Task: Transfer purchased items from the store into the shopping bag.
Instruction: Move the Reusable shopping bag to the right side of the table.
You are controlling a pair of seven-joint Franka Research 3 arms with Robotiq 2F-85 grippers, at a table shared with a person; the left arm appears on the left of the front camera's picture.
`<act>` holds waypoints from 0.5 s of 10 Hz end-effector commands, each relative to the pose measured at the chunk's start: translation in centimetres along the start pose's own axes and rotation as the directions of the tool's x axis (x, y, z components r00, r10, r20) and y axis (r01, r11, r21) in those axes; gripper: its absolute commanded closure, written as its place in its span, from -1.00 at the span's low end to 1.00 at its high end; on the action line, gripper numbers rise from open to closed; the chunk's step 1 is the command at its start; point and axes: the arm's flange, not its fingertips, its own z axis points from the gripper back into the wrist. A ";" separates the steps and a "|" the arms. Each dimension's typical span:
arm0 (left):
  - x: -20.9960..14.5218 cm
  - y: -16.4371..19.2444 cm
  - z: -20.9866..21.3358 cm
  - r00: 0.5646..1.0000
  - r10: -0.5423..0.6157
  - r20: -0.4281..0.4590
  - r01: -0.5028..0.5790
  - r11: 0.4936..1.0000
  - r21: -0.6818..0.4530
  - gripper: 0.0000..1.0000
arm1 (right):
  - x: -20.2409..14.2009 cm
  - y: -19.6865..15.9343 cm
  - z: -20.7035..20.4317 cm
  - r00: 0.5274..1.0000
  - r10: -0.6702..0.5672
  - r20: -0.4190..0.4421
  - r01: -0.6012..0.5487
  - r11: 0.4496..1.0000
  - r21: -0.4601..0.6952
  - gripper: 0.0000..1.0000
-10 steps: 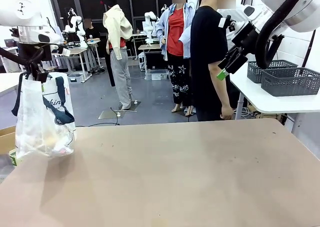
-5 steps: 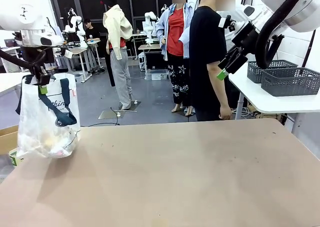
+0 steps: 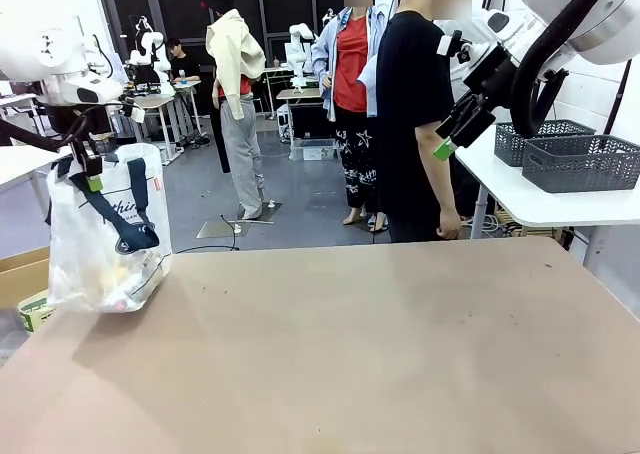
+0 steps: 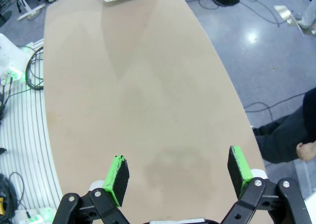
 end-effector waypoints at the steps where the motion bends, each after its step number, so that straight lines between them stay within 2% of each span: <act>1: -2.3 0.1 -0.7 0.999 -0.020 0.029 0.020 1.000 -0.015 1.00 | -0.1 0.0 0.1 1.000 0.006 -0.003 -0.006 1.000 -0.001 -1.00; 5: -3.8 0.6 -3.6 1.000 0.020 0.014 -0.019 0.997 -0.076 1.00 | -0.1 0.0 0.1 1.000 0.006 -0.003 -0.006 1.000 -0.001 -1.00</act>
